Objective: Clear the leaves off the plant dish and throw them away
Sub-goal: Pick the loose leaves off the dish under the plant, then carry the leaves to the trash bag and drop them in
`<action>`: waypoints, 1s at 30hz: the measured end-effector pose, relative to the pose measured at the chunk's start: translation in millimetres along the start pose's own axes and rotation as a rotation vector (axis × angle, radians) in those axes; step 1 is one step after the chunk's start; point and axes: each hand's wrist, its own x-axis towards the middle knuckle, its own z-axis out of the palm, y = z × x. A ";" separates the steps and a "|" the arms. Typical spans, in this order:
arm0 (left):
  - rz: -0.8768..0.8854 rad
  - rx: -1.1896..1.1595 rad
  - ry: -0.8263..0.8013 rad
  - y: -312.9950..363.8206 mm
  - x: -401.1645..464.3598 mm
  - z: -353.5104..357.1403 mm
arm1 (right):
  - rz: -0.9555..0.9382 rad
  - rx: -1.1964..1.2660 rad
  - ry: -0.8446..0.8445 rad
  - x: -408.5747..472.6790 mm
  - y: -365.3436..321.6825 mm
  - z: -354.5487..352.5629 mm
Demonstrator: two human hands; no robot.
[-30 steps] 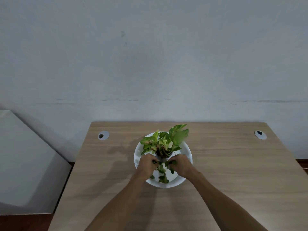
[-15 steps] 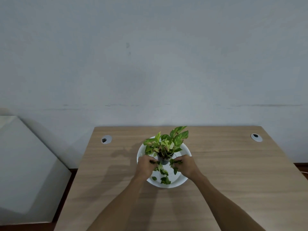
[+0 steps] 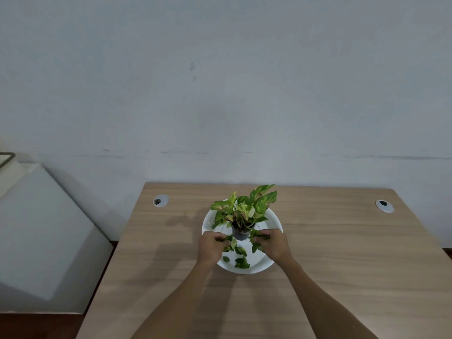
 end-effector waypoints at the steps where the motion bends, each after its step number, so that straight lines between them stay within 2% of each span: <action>1: -0.005 -0.002 0.005 -0.6 -1.9 0.3 | 0.003 0.005 0.005 0.3 1.8 0.0; 17: -0.066 -0.044 0.153 3.8 -25.3 -2.2 | -0.043 0.012 -0.040 -5.7 2.0 17.4; 23: -0.094 -0.060 0.220 -1.4 -25.6 -24.8 | -0.069 0.007 -0.055 -4.4 -11.5 23.5; 30: -0.133 -0.189 0.243 -25.6 -31.4 -65.5 | -0.080 0.000 -0.103 -9.8 -38.9 49.9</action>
